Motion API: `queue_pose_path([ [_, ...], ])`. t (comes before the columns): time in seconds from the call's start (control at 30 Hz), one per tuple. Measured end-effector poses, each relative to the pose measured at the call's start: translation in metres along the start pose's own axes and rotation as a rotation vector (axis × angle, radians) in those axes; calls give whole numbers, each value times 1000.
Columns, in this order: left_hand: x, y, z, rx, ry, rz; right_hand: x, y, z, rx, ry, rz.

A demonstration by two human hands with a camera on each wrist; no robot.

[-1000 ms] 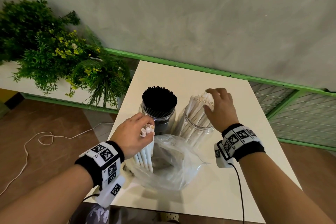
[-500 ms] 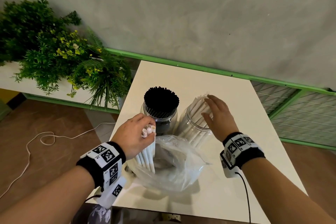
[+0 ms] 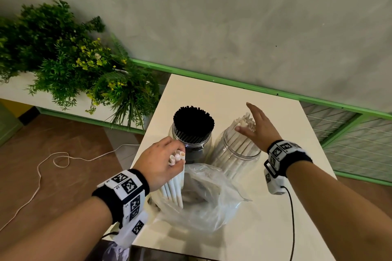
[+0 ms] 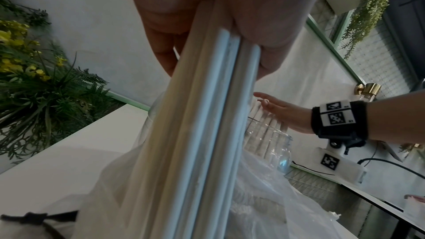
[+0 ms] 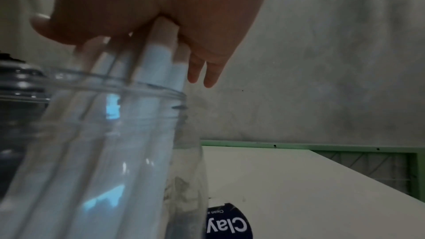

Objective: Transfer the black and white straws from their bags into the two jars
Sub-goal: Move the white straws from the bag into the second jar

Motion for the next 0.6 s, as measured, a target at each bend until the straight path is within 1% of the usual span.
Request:
queue_pose_path([
  [0.07,0,0,0,0,-6,1,1,-6,-6,-32,-17,-9],
  [0.13,-1,1,-1,-3,-14,-4,4,-12,-9,-69,-25,32],
  [0.2,-1,1,-2,-9,-15,-14,12,-16,-6,-80,19,117],
  [0.3,-2,1,-3,-16,-9,-18,19,-17,1,-81,219,231],
  [0.37,-2,1,-4,-12,-9,-15,19,-17,3,-141,352,291],
  [0.43,-2,1,-4,-10,-12,-15,13,-20,2,-194,431,330],
  [0.5,-2,0,-4,-7,-8,-10,7,-22,-2,-185,448,361],
  [0.53,-2,-1,-4,-8,-7,-9,5,-22,-4,-154,426,379],
  [0.6,-2,-1,-5,-7,-8,-11,4,-23,-7,-79,318,407],
])
Point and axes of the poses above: each hand's wrist, its own z-axis away from the middle knuckle, its own x-axis out of the palm, y = z × x, the point moved 2 cm from there along -z, towards the middle knuckle, and after that the axes turned 14 degrees about z, right-handed, at the moved point
